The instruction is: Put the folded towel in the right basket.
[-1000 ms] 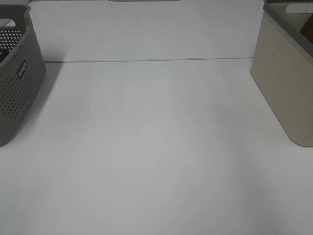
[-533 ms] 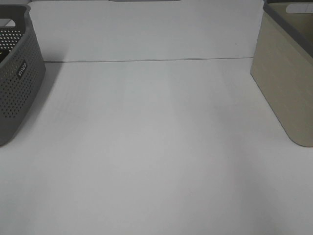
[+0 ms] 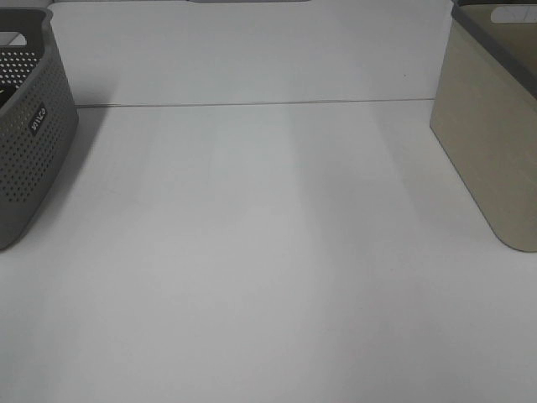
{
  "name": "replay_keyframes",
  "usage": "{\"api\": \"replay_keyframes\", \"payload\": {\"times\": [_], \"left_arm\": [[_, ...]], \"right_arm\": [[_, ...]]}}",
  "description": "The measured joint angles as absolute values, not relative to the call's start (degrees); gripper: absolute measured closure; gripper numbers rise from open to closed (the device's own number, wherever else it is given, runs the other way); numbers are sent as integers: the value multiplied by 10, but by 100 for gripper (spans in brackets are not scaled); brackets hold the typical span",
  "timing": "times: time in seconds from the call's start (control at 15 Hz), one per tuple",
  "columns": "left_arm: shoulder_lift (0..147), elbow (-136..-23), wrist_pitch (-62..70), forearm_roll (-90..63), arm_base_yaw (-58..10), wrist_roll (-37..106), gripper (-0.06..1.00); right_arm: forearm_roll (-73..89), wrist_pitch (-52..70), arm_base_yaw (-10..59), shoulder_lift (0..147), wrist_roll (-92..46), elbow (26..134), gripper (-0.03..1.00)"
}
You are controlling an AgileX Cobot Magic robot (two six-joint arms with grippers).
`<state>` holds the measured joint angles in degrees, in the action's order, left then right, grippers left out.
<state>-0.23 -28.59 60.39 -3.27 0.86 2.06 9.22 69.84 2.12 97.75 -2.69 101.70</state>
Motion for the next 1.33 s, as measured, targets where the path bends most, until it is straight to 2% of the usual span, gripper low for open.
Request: {"api": "replay_keyframes", "payload": {"times": [0.2,0.53,0.93,1.13,1.33], "left_arm": [[-2,-286,604,-33,9,21,-2],[-2,-286,604,-33,9,21,-2],[-2,-286,604,-33,9,21,-2],[-2,-286,604,-33,9,21,-2],[-2,-286,604,-33,9,21,-2]], "right_arm": [[76,698,22,888,-13,902,33],[69,698,22,667,-9,662,33],[68,699,22,411,-9,424,33],[68,700,22,261,-29,334,33],[67,678,22,145,-61,319,33]]}}
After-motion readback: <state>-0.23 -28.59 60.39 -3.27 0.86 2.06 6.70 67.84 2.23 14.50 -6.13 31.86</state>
